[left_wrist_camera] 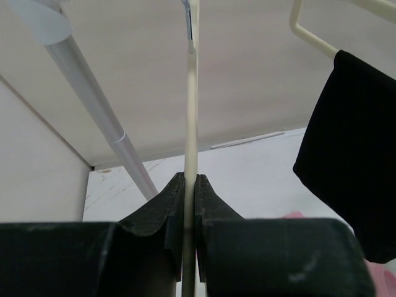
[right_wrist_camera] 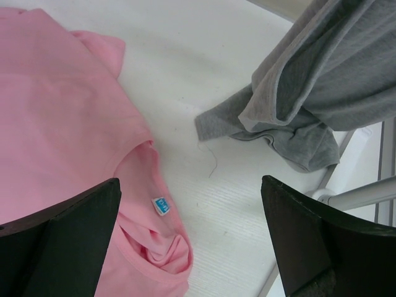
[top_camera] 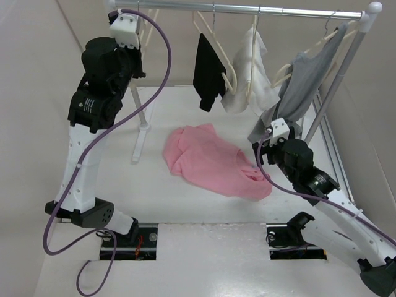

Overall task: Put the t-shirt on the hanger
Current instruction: Grab a hanger with the left arm

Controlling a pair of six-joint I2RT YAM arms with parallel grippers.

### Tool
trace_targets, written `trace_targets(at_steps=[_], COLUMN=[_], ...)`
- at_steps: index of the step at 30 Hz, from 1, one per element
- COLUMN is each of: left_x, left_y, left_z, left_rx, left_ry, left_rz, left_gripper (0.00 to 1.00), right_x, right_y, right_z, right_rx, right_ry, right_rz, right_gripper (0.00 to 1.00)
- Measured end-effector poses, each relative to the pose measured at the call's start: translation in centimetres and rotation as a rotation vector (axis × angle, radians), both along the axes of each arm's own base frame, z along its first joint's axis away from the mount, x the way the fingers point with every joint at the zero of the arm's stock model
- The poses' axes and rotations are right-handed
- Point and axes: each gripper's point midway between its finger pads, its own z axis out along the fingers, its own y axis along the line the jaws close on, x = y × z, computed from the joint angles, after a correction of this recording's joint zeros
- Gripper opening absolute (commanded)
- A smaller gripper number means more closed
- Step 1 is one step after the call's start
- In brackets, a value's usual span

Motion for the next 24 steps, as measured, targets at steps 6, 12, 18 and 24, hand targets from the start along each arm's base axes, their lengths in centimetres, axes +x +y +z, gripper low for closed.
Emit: trace_targets(at_steps=[6,12,18,24], left_x=[-0.5,-3.5,-7.3,-10.3], left_y=[0.6,2.0,3.1,2.7], left_z=[1.1,-0.2,-1.9,-6.4], left_rx=[-0.003,-0.001,0.0,0.017], left_ry=[-0.036,-0.03,-0.001,0.076], left_rz=[0.02,0.034,0.018,-0.064], left_gripper=[0.0,0.0,0.0,0.0], right_x=[-0.6,-1.3,-2.3,-3.5], right_y=[1.0,3.2,4.9,8.9], right_z=[0.0,0.9,3.8,7.6], right_rx=[0.001,-0.004,0.033,0.16], right_ry=[0.012,0.008,-0.024,-0.036], right_rz=[0.035,0.093,0.119,0.195], right_gripper=[0.99,0.99,0.99,0.99])
